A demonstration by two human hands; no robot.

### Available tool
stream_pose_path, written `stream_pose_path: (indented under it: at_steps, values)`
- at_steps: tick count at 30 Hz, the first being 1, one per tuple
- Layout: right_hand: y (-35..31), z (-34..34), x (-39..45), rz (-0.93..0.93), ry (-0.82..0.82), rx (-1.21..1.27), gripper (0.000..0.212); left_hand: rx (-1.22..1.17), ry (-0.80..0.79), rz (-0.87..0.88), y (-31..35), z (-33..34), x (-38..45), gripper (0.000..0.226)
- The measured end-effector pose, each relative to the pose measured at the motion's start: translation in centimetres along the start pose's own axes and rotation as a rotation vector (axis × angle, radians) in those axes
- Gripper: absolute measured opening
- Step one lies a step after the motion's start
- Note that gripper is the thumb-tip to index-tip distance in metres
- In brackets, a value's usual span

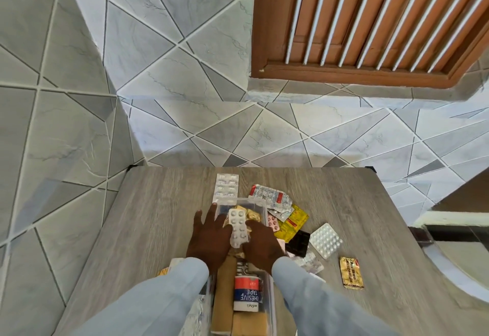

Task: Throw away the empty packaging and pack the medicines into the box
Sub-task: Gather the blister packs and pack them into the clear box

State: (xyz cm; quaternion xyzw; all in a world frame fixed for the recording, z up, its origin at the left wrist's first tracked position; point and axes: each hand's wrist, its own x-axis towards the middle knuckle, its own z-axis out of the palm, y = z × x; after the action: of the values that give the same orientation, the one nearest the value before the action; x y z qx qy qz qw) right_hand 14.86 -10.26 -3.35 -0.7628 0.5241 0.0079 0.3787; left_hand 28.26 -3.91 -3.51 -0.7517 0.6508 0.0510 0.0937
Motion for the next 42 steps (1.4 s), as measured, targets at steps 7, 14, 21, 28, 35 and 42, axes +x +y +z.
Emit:
stream_pose_path:
  at_steps: [7, 14, 21, 28, 35, 42]
  values:
    - [-0.2, -2.1, -1.5, 0.030, 0.149, 0.443, 0.032, -0.057, 0.021, 0.073, -1.8, -0.4, -1.6, 0.057]
    - [10.2, -4.2, -7.8, 0.480, 0.391, 0.418, 0.030, -0.762, 0.150, 0.086, 2.5, -3.4, -2.5, 0.032]
    - [13.7, 0.2, -11.7, 0.695, 0.188, 0.226, 0.108, -1.128, -0.050, 0.051, 11.0, -3.0, -2.8, 0.026]
    - [15.0, 2.0, -11.1, 0.533, 0.183, 0.206, 0.094, -0.922, -0.131, -0.075, 15.8, -0.1, -2.2, 0.032]
    - [18.9, -1.1, -10.2, 0.357, 0.070, 0.264, 0.042, -0.861, -0.416, -0.151, 19.4, 2.6, -2.5, 0.058]
    - [21.7, -4.1, -9.1, 0.205, 0.035, 0.321, 0.022, -0.869, -0.200, -0.312, 22.3, 2.8, -0.9, 0.063]
